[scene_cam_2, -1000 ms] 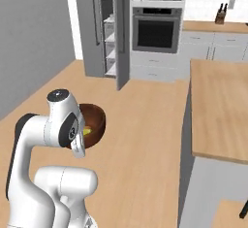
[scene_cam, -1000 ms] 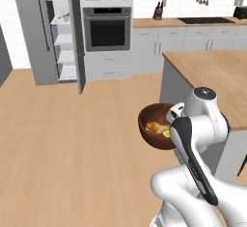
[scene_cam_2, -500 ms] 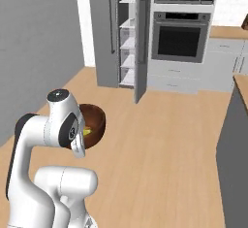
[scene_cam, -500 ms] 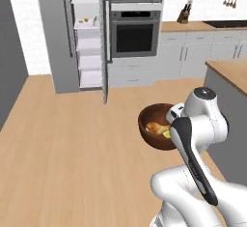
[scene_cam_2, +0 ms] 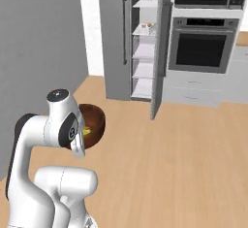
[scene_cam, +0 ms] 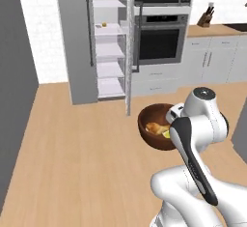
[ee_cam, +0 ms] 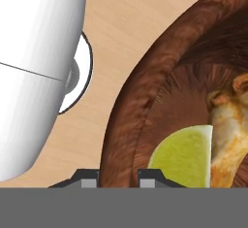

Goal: Pick the chicken drumstick and lemon wedge from their plates and place them in the bowl. Then put the bowl in the fridge.

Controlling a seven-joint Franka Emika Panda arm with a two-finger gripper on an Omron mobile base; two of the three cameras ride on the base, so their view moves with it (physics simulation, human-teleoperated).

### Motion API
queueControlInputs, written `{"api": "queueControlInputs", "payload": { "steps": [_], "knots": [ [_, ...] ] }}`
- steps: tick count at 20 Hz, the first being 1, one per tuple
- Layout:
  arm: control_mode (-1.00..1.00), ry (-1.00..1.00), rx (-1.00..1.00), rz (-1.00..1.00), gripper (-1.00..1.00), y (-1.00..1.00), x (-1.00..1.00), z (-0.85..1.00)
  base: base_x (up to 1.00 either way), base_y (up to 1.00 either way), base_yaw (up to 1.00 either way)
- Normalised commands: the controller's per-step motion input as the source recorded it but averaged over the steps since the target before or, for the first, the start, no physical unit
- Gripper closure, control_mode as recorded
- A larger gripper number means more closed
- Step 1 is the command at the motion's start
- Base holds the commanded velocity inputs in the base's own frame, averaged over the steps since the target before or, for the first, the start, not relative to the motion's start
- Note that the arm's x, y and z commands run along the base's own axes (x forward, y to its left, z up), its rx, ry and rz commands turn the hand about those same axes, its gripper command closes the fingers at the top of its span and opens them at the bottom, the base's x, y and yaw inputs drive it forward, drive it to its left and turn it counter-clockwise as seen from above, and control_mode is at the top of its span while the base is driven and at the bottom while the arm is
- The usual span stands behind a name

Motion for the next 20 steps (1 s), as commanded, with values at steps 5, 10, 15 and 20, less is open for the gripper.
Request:
{"api": "queueControlInputs", "payload": {
  "steps": [5, 10, 15, 20],
  "knots": [
    [1.00, 0.00, 0.00, 0.00, 1.00, 0.00, 0.00, 0.00, 1.00, 1.00, -0.22],
    [1.00, 0.00, 0.00, 0.00, 1.00, 0.00, 0.00, 0.00, 1.00, 0.82, -0.29],
    [1.00, 0.00, 0.00, 0.00, 1.00, 0.00, 0.00, 0.00, 1.00, 0.35, -0.41],
    [1.00, 0.00, 0.00, 0.00, 1.00, 0.00, 0.00, 0.00, 1.00, -0.01, -0.12]
  ]
}}
